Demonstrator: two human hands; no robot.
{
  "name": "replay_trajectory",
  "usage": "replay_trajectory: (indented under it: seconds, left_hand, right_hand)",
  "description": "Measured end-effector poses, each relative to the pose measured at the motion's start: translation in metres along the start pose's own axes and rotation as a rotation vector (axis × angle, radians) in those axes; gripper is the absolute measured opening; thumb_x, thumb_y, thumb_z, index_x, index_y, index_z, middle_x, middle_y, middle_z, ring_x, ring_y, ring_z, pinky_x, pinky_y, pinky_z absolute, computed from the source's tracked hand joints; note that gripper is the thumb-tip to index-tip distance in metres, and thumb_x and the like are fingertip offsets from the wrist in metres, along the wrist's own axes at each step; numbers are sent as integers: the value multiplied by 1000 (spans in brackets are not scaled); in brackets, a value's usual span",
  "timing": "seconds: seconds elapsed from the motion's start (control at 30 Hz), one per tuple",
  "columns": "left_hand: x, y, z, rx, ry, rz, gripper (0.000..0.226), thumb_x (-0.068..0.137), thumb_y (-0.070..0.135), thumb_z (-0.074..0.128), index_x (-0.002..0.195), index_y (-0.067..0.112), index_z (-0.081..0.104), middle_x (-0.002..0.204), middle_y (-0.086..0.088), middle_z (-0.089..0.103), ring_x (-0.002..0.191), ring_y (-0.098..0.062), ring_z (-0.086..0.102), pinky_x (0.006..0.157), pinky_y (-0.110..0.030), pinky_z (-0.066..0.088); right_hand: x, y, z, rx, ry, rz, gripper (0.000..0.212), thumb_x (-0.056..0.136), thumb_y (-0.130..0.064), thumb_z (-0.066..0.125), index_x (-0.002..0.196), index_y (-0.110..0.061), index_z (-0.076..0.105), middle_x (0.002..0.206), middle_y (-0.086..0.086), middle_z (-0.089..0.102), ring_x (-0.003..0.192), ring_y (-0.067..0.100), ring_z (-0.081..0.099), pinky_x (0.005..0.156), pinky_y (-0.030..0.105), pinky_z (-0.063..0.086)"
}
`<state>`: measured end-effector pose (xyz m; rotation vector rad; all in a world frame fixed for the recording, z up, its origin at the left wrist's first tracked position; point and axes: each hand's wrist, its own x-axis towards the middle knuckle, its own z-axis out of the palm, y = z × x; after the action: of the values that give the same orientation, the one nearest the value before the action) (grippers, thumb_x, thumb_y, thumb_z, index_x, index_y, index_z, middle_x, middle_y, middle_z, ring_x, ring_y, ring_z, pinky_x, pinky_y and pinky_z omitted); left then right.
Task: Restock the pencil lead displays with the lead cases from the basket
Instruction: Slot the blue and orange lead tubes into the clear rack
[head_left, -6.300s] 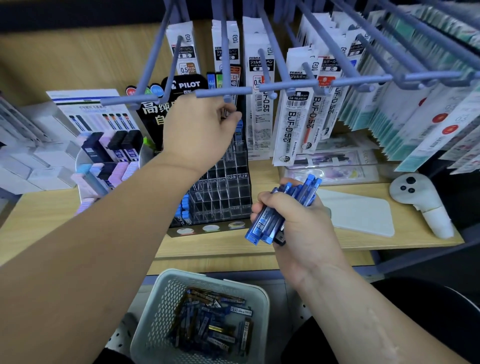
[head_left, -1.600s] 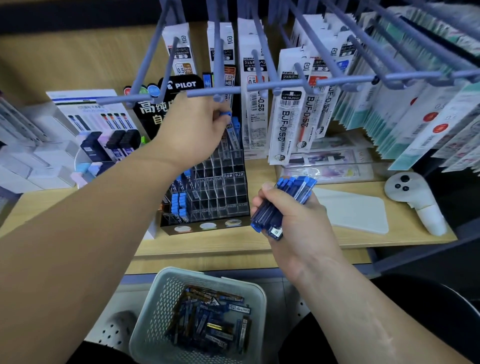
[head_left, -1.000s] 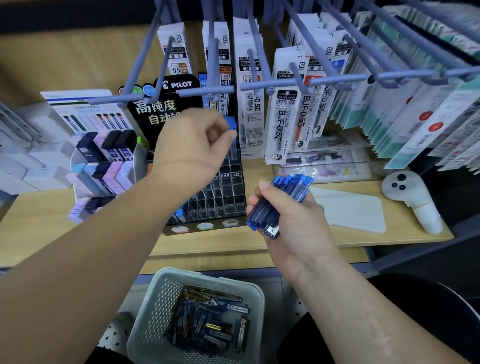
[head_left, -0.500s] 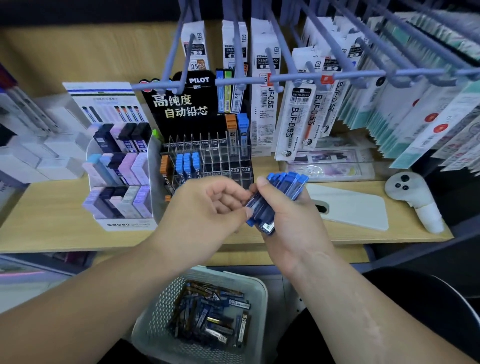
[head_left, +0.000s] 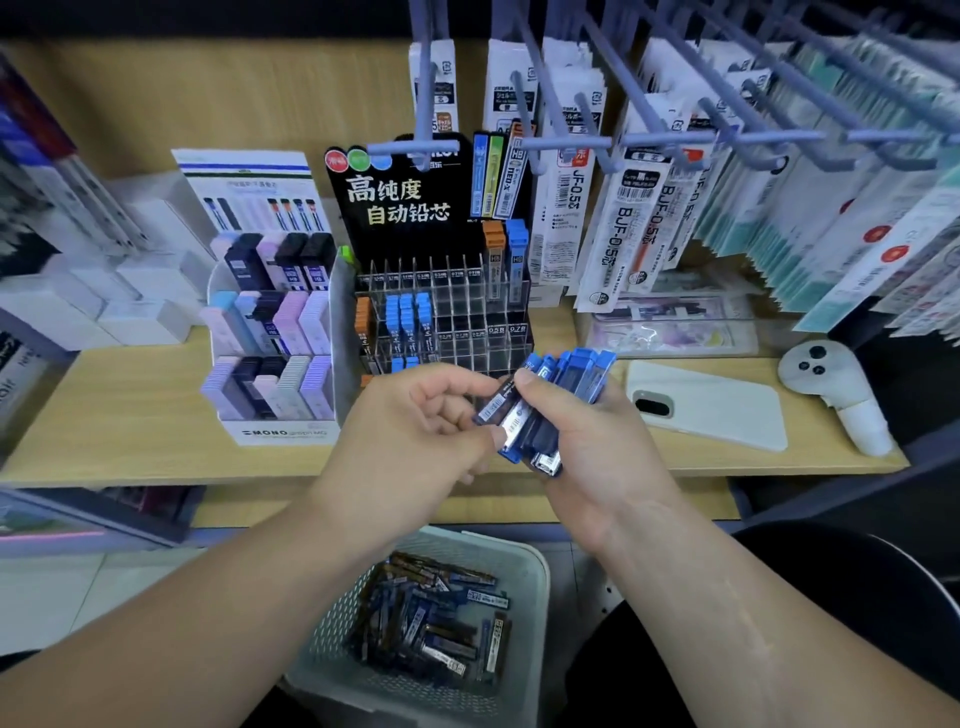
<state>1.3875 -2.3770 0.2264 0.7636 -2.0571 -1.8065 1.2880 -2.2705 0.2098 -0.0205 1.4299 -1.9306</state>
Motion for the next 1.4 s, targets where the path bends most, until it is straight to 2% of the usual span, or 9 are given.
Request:
replay_trajectory:
  seconds: [0.1, 0.2, 0.3, 0.43, 0.57, 0.83, 1.03, 1.2, 1.4]
  left_hand:
    - [-2, -1, -4, 26, 6, 25, 22, 79, 8, 80, 94, 24, 75, 71, -8, 69, 61, -27, 64, 59, -37, 58]
    - [-2, 0, -5, 27, 13, 19, 13, 85, 9, 75, 94, 19, 75, 71, -5, 71, 60, -21, 68, 57, -29, 55]
    - [1, 2, -6, 39, -39, -30, 30, 87, -2, 69, 107, 21, 70, 71, -4, 70, 63, -19, 69, 60, -29, 53]
    - [9, 5, -15, 128, -238, -118, 72, 83, -8, 62, 134, 42, 51, 69, -4, 62, 60, -18, 64, 61, -28, 52]
    - [12, 5, -19, 227, -287, -100, 56, 86, 1, 65, 126, 39, 59, 64, -2, 60, 55, -18, 61, 55, -29, 49]
    - [20, 1, -21, 92, -102, -34, 20, 88, 3, 70, 102, 18, 72, 74, 2, 64, 62, -11, 64, 57, -24, 51]
    - [42, 5, -41, 54, 103, 40, 15, 86, 0, 71, 93, 13, 73, 66, 0, 70, 61, -12, 66, 58, -26, 53]
    - [66, -4, -74, 419, 306, 464, 22, 86, 6, 75, 98, 25, 73, 80, 6, 70, 72, -5, 64, 72, -14, 50]
    - [85, -19, -70, 501, 275, 442, 19, 87, 9, 74, 101, 23, 75, 76, 14, 65, 66, 2, 59, 71, -14, 47]
  right_hand:
    - [1, 2, 1, -9, -3, -14, 27, 89, -8, 73, 111, -3, 58, 92, 15, 66, 85, 31, 67, 74, 49, 57]
    - [1, 4, 1, -28, -8, -24, 28, 88, -6, 74, 109, -7, 57, 91, 14, 65, 84, 32, 66, 74, 48, 56]
    - [0, 4, 0, -65, -8, -32, 31, 88, -4, 74, 113, -2, 56, 96, 23, 69, 84, 35, 70, 74, 51, 59]
    - [-3, 3, -2, -144, -71, 4, 35, 85, -3, 76, 115, -6, 58, 93, 16, 69, 78, 27, 69, 63, 38, 56]
    - [-2, 4, -6, -173, -121, 43, 34, 83, 0, 77, 111, -7, 60, 91, 12, 71, 78, 29, 70, 67, 42, 59]
    - [-2, 8, -6, -174, -112, 39, 36, 85, -6, 77, 117, -4, 60, 101, 20, 74, 82, 29, 72, 69, 41, 58]
    - [0, 10, -7, -183, -45, 35, 24, 90, -3, 73, 108, -8, 57, 88, 14, 75, 75, 23, 74, 66, 39, 58]
    - [3, 12, -7, -209, -22, 48, 26, 90, -4, 73, 112, -4, 58, 89, 13, 76, 77, 21, 75, 67, 40, 60]
    - [6, 12, -6, -214, -15, 60, 30, 90, -5, 73, 115, -1, 57, 93, 16, 75, 77, 23, 74, 65, 38, 58]
